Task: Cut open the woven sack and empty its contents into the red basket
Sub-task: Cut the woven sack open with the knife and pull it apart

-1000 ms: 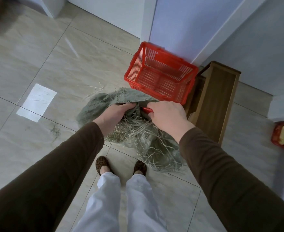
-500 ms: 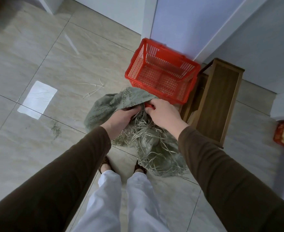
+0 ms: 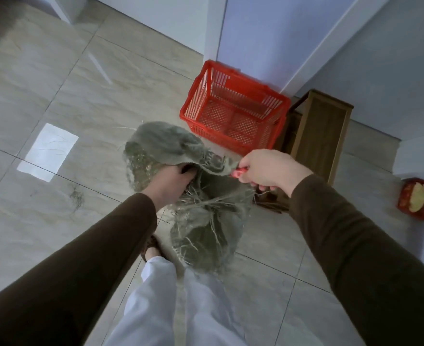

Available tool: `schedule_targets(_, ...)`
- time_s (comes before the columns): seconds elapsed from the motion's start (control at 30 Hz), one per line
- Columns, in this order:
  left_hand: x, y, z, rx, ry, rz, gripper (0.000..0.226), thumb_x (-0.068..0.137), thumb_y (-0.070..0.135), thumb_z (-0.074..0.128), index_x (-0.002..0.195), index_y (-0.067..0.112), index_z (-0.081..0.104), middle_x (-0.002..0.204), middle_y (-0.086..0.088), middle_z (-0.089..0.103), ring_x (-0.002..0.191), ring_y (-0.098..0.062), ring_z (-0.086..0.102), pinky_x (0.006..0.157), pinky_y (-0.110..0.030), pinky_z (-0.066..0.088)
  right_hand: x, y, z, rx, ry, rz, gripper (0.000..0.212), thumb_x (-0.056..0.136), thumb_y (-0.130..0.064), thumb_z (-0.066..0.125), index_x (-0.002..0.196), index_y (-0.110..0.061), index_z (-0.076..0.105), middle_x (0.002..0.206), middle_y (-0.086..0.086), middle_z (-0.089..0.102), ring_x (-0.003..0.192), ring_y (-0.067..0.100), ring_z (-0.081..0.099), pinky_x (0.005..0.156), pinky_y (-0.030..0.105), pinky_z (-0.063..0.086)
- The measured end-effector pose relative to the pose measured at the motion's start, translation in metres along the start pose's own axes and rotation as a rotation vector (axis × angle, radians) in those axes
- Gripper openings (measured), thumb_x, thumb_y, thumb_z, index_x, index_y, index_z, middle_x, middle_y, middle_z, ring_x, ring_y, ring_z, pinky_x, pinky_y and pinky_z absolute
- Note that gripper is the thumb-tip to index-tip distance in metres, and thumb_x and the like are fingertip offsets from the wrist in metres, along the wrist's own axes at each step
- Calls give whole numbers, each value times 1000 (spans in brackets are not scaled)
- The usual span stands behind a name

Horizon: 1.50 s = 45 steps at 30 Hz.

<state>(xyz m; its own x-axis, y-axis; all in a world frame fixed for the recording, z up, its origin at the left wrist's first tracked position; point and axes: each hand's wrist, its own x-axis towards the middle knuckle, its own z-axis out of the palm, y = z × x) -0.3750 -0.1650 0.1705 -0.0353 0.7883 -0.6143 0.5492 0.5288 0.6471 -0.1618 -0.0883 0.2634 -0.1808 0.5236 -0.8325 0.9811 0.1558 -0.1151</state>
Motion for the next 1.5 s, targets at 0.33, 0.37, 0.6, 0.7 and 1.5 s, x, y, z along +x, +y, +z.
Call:
schedule_targets(0.33,-8,0,-8,-4,164,173,47,98,17,60,140,19,37,101,-19,69,79,-36,68,65,-54,58,-50,12,-49,102,109,-100,37,80,-64,76,94,-30,70,78,-6,74,57,7,65,54,28,49)
schedule_targets(0.37,-9,1,-5,22,164,174,43,98,18,61,135,17,40,98,-16,68,80,-35,67,62,-48,56,-44,5,-44,149,267,-151,46,75,-70,76,102,-34,67,92,-9,74,71,8,69,63,29,51)
schedule_targets(0.6,-24,6,-4,245,126,416,27,93,13,63,120,14,61,103,-5,63,87,-23,57,72,-31,45,39,-56,7,237,464,-290,60,90,-34,77,144,-19,54,147,10,59,129,34,59,99,42,48)
schedule_targets(0.7,-33,0,-17,344,174,541,12,96,19,65,94,9,71,92,-7,68,84,-29,59,77,-44,52,55,-55,7,559,556,-229,7,96,-14,64,100,-17,68,98,5,72,89,31,68,71,36,47)
schedule_targets(1.5,-9,52,-35,-737,-97,38,17,88,24,76,101,14,74,92,-7,81,83,-26,79,65,-32,62,47,-29,13,1459,287,-146,32,93,-43,74,100,-11,69,75,4,58,44,9,46,33,21,27)
